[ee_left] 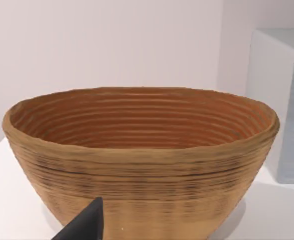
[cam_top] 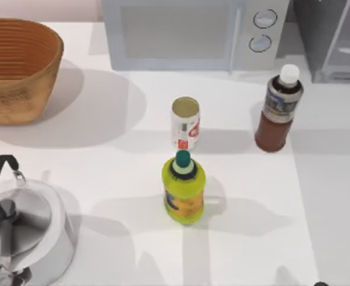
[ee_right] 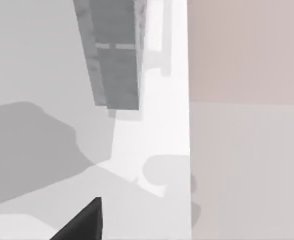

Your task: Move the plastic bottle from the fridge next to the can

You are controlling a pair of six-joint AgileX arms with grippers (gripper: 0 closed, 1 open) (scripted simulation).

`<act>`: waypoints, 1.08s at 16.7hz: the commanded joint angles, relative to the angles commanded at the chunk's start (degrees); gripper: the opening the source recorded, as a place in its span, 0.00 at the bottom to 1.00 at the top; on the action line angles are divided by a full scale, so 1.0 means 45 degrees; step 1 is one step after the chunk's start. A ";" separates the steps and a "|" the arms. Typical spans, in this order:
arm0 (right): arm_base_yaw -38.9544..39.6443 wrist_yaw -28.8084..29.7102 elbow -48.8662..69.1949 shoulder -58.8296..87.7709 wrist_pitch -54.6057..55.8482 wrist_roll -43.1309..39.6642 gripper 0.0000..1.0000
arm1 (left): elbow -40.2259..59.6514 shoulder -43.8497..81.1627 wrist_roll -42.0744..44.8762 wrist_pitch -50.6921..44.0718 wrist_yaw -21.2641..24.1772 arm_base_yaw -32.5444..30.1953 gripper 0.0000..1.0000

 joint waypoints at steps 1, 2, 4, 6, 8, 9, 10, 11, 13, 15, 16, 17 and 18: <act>0.0263 0.0032 -0.0017 0.0030 0.0351 0.0389 1.00 | 0.0000 0.0000 0.0000 0.0000 0.0000 0.0000 1.00; 0.0605 0.0081 -0.0036 0.0065 0.0806 0.0904 1.00 | 0.0000 0.0000 0.0000 0.0000 0.0000 0.0000 1.00; 0.1521 0.0241 -0.0078 0.0136 0.2024 0.2348 1.00 | 0.0000 0.0000 0.0000 0.0000 0.0000 0.0000 1.00; 0.2661 0.0465 -0.0120 0.0196 0.3564 0.4269 1.00 | 0.0000 0.0000 0.0000 0.0000 0.0000 0.0000 1.00; 0.3962 0.0739 -0.0161 0.0236 0.5343 0.6564 1.00 | 0.0000 0.0000 0.0000 0.0000 0.0000 0.0000 1.00; 0.4651 0.0889 -0.0181 0.0247 0.6293 0.7793 1.00 | 0.0000 0.0000 0.0000 0.0000 0.0000 0.0000 1.00; 0.5350 0.1043 -0.0202 0.0252 0.7266 0.9044 1.00 | 0.0000 0.0000 0.0000 0.0000 0.0000 0.0000 1.00; 0.6053 0.1200 -0.0224 0.0251 0.8248 1.0288 1.00 | 0.0000 0.0000 0.0000 0.0000 0.0000 0.0000 1.00; 0.7429 0.1512 -0.0270 0.0235 1.0186 1.2653 1.00 | 0.0000 0.0000 0.0000 0.0000 0.0000 0.0000 1.00; 0.8693 0.1799 -0.0317 0.0207 1.1971 1.4655 1.00 | 0.0000 0.0000 0.0000 0.0000 0.0000 0.0000 1.00; 0.9257 0.1927 -0.0339 0.0190 1.2743 1.5473 1.00 | 0.0000 0.0000 0.0000 0.0000 0.0000 0.0000 1.00; 0.9760 0.2040 -0.0358 0.0173 1.3408 1.6162 1.00 | 0.0000 0.0000 0.0000 0.0000 0.0000 0.0000 1.00; 1.0179 0.2135 -0.0375 0.0156 1.3934 1.6706 1.00 | 0.0000 0.0000 0.0000 0.0000 0.0000 0.0000 1.00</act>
